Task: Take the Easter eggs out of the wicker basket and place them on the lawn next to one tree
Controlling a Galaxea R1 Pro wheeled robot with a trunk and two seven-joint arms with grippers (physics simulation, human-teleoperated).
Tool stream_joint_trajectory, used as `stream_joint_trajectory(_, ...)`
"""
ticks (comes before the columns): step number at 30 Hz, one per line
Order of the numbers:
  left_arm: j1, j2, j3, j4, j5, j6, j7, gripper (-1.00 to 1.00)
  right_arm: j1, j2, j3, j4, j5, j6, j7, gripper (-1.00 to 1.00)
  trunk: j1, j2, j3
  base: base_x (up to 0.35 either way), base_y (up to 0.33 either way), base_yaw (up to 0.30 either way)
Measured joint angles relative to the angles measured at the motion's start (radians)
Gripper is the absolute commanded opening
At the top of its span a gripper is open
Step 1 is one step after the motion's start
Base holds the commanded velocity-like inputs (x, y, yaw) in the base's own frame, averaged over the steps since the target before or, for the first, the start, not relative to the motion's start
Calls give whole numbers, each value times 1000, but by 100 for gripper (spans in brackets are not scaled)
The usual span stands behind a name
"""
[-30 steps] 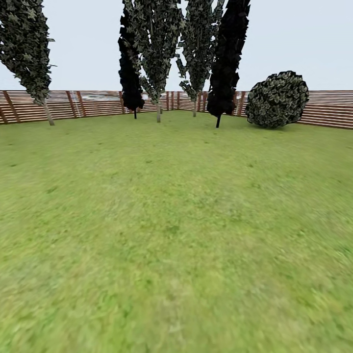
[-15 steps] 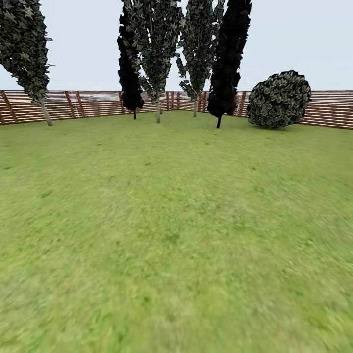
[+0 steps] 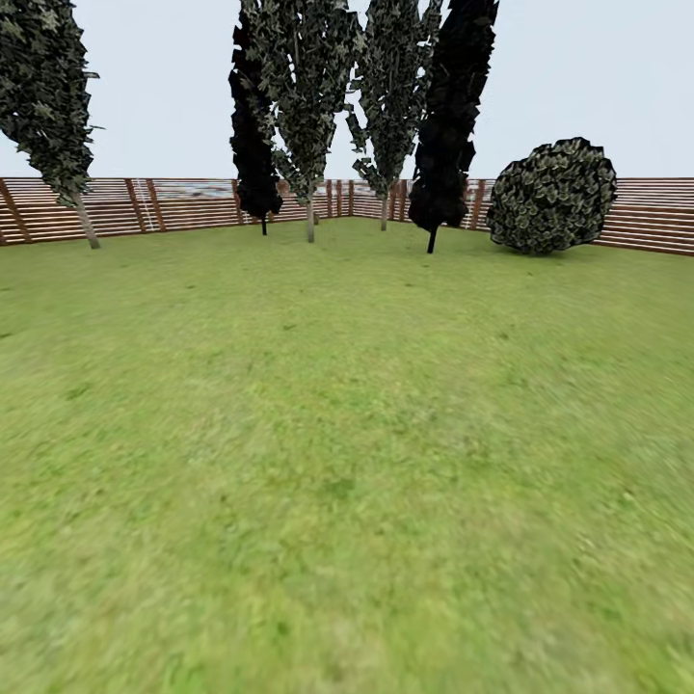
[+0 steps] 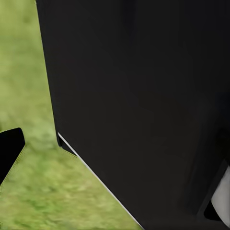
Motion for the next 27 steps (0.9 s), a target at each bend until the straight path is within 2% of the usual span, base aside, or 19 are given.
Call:
stream_joint_trajectory(12, 0, 0, 0, 0, 0, 0, 0, 100, 0, 1, -2, 0, -3, -11, -1, 100, 0, 0, 0, 325, 0, -5)
stream_joint_trajectory(19, 0, 1, 0, 0, 0, 0, 0, 100, 0, -2, -5, 0, -7, -11, -2, 100, 0, 0, 0, 325, 0, -189)
stream_joint_trajectory(27, 0, 1, 0, 0, 0, 0, 0, 100, 0, -5, -1, -2, -3, -12, -4, 100, 0, 0, 0, 325, 0, -17)
